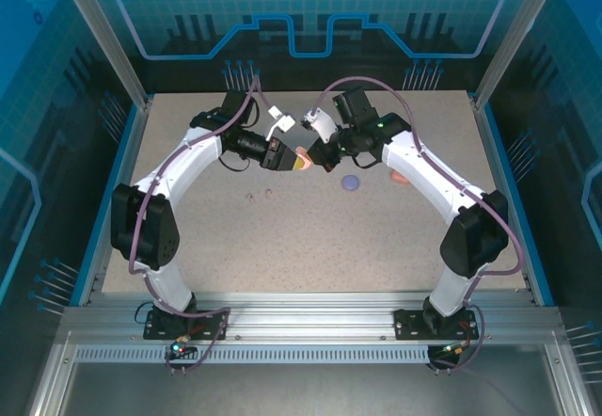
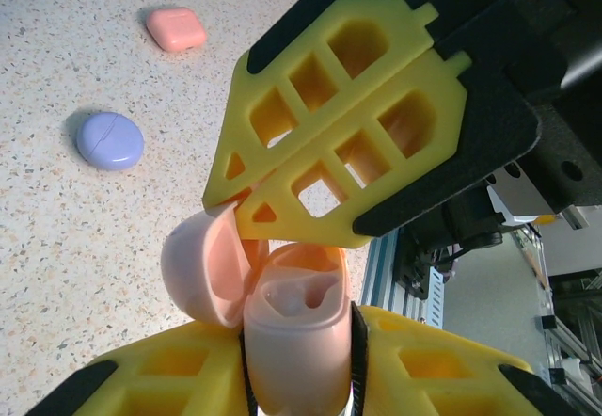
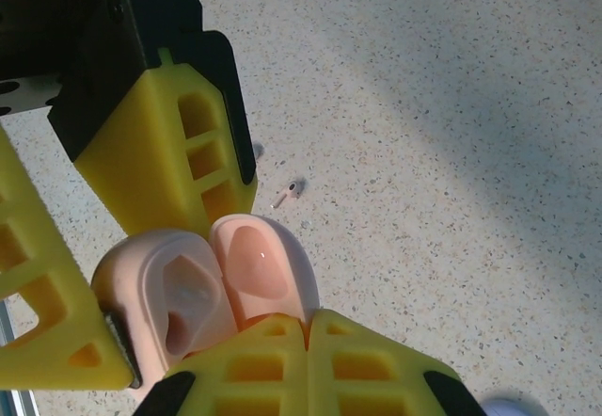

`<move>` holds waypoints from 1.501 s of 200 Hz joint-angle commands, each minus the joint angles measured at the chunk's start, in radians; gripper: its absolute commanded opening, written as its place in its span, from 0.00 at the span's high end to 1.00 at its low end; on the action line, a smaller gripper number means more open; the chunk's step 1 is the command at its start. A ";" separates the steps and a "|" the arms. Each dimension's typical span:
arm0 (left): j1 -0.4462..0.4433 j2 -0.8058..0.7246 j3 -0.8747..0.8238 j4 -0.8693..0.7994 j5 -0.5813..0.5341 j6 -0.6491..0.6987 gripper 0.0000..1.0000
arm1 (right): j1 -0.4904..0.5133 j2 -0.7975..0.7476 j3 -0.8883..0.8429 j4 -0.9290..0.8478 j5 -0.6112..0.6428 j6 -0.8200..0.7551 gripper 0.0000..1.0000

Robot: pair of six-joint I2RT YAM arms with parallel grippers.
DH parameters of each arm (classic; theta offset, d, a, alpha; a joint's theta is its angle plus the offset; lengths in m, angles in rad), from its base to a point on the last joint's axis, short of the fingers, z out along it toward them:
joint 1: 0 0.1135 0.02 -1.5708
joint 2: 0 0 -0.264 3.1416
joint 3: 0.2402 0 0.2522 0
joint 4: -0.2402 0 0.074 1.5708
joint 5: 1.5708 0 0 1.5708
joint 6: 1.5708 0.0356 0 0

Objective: Insert wireless bluetooth earbuds into charging case

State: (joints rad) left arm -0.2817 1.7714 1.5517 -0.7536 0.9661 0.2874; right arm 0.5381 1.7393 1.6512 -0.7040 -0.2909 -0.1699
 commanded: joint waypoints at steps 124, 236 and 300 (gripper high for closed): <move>-0.004 -0.014 -0.032 0.145 0.109 -0.076 1.00 | 0.007 -0.011 0.016 0.041 0.012 0.024 1.00; 0.154 -0.424 -0.544 0.967 -0.337 -0.535 1.00 | -0.045 -0.154 -0.155 0.150 -0.025 0.400 0.38; 0.155 -0.609 -0.651 1.026 -0.708 -0.566 1.00 | 0.154 0.151 0.009 0.074 0.183 0.599 0.39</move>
State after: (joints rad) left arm -0.1272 1.2129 0.9321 0.2161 0.4603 -0.2462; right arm 0.6212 1.7874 1.5707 -0.5755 -0.1993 0.3218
